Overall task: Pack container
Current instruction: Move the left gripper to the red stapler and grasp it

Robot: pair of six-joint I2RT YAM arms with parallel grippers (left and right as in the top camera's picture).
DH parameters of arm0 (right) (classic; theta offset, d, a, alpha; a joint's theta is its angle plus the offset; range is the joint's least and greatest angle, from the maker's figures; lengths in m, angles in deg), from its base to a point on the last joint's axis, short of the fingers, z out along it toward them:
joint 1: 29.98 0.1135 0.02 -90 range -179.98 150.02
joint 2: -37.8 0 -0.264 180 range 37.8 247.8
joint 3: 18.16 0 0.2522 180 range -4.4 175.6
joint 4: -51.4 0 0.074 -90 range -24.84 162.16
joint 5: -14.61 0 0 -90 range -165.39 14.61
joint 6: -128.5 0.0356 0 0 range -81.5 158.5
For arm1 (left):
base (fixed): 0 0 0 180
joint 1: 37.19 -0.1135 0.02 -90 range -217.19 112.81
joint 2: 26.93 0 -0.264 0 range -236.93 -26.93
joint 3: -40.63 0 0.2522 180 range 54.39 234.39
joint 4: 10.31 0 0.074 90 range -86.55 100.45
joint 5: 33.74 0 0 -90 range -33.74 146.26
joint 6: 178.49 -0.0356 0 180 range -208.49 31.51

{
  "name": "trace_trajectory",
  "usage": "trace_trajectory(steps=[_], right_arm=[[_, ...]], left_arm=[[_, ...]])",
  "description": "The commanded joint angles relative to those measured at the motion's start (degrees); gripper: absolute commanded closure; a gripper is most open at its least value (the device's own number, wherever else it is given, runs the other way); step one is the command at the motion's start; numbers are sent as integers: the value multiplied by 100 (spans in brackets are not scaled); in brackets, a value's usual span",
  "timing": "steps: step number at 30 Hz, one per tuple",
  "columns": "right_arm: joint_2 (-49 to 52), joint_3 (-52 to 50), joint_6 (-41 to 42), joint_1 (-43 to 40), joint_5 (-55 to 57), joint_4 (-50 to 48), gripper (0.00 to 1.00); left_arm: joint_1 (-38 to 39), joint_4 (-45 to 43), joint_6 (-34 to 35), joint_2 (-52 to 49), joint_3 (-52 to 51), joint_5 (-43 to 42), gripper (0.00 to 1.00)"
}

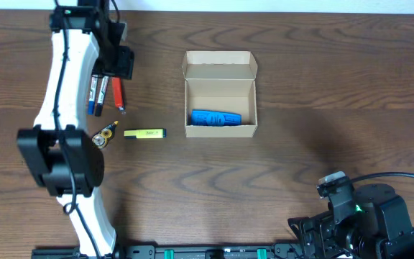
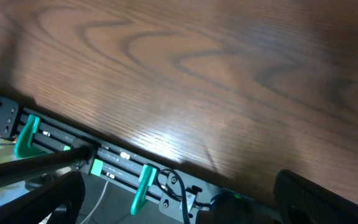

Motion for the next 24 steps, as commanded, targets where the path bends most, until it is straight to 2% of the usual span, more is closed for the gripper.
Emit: trace_trajectory(steps=[1,9,24], right_arm=[[-7,-4,61,44,-17,7,1],[-7,-4,59,44,-17,7,1],[-7,-4,61,44,-17,7,1]], left_arm=[[-111,50,177,-168,-11,109,35],[-522,-219,271,-337,-313,-221,40],[-564,-1635,476,-337,-1808,-234,42]])
